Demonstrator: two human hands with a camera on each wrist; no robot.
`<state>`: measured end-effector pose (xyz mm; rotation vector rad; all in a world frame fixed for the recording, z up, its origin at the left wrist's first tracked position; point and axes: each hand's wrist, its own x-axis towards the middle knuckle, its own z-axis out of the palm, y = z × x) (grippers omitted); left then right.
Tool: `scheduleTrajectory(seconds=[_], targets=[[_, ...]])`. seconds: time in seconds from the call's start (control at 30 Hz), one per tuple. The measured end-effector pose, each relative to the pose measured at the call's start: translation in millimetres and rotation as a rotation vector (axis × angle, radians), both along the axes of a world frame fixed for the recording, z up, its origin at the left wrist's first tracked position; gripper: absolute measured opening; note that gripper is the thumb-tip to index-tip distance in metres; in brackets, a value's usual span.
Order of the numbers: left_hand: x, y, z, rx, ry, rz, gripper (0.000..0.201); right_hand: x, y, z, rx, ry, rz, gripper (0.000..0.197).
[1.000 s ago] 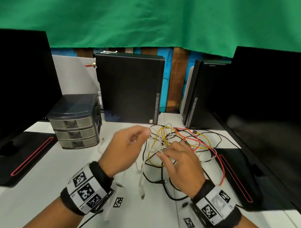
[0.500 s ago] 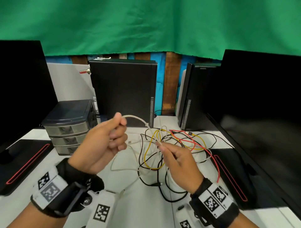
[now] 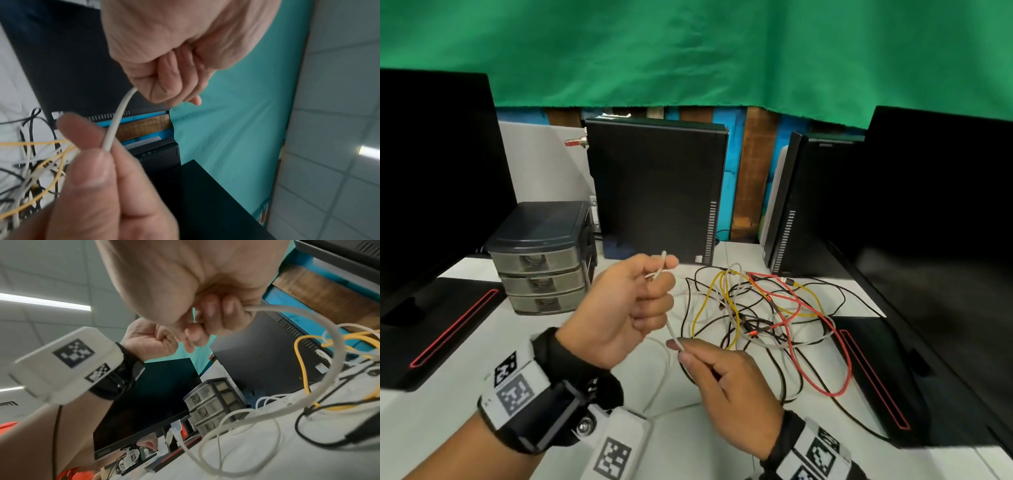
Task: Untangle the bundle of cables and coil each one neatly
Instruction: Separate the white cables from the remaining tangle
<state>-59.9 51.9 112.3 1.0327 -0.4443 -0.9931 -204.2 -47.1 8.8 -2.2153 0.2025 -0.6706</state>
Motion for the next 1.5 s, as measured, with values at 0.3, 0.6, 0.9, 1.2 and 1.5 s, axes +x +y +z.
scheduleTrajectory(seconds=[0.3,0.6,0.9,1.2,1.5], targets=[[-5.3,-7.5,-10.3,-0.081,-0.224,0.182,0.034,-12.8,2.4,33.4,-0.27,0.108,0.047,0.031],[-8.9,-17.6,-25.8,-0.115,-0.265,0.08,0.033,-12.9,-8.5,39.2,-0.447,0.237,0.08,0.027],[1.8,-19.2,-58.5,0.191,-1.048,-0.16,0.031,-32.9,-41.2,79.6,-0.298,0.122,0.046,0.023],[-24.8,-8.6,-21.8,-0.168,-0.275,-0.173,0.035,-22.4,-76.0,66.3,0.22,-0.127,-0.181,0.014],[2.0,-12.0,-15.2,-0.258,-0.254,0.159,0.033,0.4,-17.2,8.7,-0.012,0.166,0.063,0.024]])
